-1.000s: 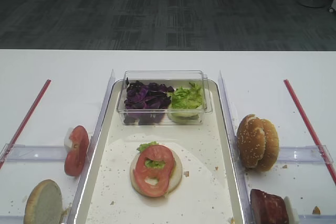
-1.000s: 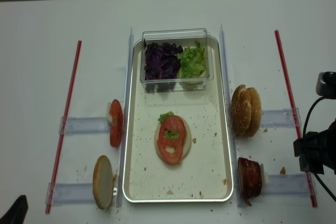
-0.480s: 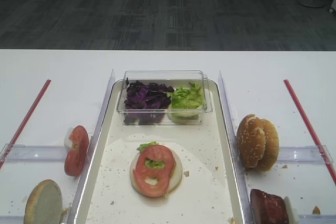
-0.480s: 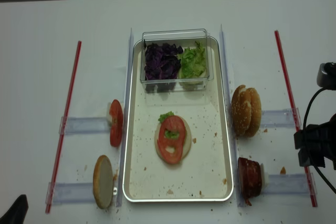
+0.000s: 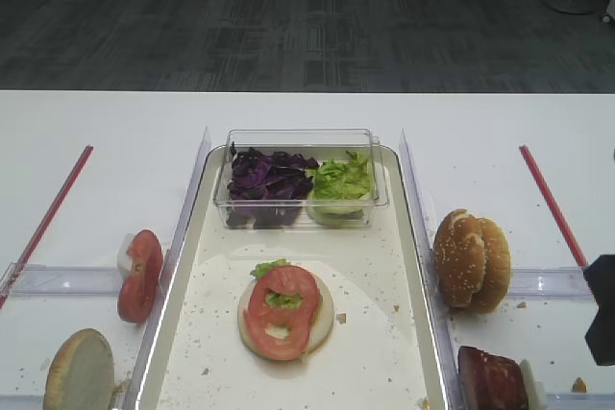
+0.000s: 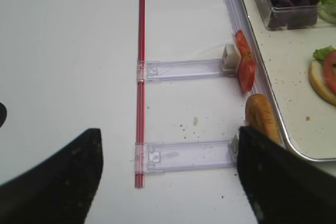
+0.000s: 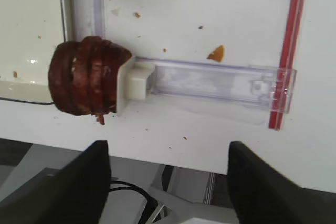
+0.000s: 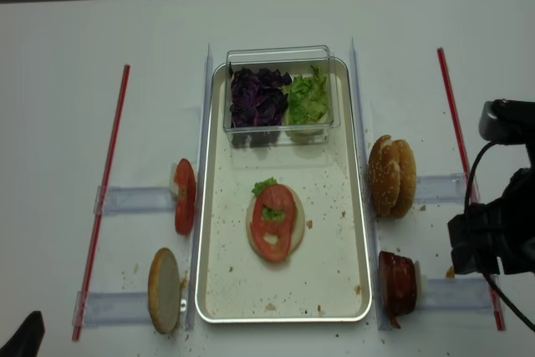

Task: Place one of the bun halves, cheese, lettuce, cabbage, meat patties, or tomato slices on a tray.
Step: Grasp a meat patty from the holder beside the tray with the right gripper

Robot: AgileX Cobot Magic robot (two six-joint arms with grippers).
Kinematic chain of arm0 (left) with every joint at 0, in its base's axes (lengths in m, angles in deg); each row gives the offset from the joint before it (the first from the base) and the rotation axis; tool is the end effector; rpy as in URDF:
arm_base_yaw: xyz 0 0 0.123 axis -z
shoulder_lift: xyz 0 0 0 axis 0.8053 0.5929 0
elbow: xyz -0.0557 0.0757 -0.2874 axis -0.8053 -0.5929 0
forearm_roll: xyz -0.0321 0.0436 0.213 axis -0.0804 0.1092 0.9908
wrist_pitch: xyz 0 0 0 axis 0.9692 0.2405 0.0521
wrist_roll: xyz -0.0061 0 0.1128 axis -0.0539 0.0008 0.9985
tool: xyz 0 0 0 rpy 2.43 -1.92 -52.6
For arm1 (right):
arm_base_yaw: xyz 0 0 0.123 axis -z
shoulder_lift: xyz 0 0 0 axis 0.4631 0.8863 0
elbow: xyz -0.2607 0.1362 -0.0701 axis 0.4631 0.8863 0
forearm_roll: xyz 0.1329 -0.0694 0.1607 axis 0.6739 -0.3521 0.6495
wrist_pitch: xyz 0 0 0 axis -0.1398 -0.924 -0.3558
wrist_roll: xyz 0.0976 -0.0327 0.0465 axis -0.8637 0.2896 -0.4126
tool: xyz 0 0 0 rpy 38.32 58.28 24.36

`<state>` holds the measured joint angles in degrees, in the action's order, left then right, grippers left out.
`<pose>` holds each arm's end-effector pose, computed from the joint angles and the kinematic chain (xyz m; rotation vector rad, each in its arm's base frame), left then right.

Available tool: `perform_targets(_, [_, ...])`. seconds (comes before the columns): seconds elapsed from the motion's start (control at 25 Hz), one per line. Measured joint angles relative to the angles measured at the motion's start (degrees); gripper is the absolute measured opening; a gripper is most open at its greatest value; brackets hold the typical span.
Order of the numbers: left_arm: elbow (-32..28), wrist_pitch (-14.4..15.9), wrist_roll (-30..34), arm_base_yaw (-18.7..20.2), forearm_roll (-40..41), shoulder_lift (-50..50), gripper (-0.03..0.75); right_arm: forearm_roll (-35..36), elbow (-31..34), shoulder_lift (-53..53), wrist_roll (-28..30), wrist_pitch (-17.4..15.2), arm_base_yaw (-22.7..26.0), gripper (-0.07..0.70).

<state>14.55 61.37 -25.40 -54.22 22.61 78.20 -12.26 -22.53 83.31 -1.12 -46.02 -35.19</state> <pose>-0.0397 -0.0004 0.2366 -0.0463 2.1573 -0.0132 0.1176 0.0433 0.2457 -0.0609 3.0292 0.3908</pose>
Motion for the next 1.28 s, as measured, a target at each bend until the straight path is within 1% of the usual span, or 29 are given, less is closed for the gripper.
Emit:
perform_targets(0.2, [0.0,0.0,0.0,0.0,0.0,0.0,0.493,-0.1,0.0,2.0,-5.0,1.1,-9.4,0.501])
perform_targets(0.4, [0.0,0.0,0.0,0.0,0.0,0.0,0.493,-0.2,0.0,5.6,-10.0,3.2,-18.6,0.501])
perform_targets(0.52, [0.0,0.0,0.0,0.0,0.0,0.0,0.493,-0.1,-0.2,7.5,-12.2,4.3,-23.0,0.501])
perform_targets(0.72, [0.0,0.0,0.0,0.0,0.0,0.0,0.493,0.0,-2.9,10.8,-15.1,4.6,-29.4,0.501])
perform_targets(0.84, [0.0,0.0,0.0,0.0,0.0,0.0,0.493,0.0,-5.3,13.1,-17.2,4.6,-32.4,0.501])
perform_targets(0.92, [0.0,0.0,0.0,0.0,0.0,0.0,0.493,0.0,-6.6,14.5,-18.4,4.4,-33.4,0.5])
perform_targets(1.08, [0.0,0.0,0.0,0.0,0.0,0.0,0.493,0.0,-8.0,16.6,-19.2,4.3,-33.7,0.497])
perform_targets(1.28, [0.0,0.0,0.0,0.0,0.0,0.0,0.493,-1.0,-8.6,17.3,-22.0,4.3,-33.7,0.483])
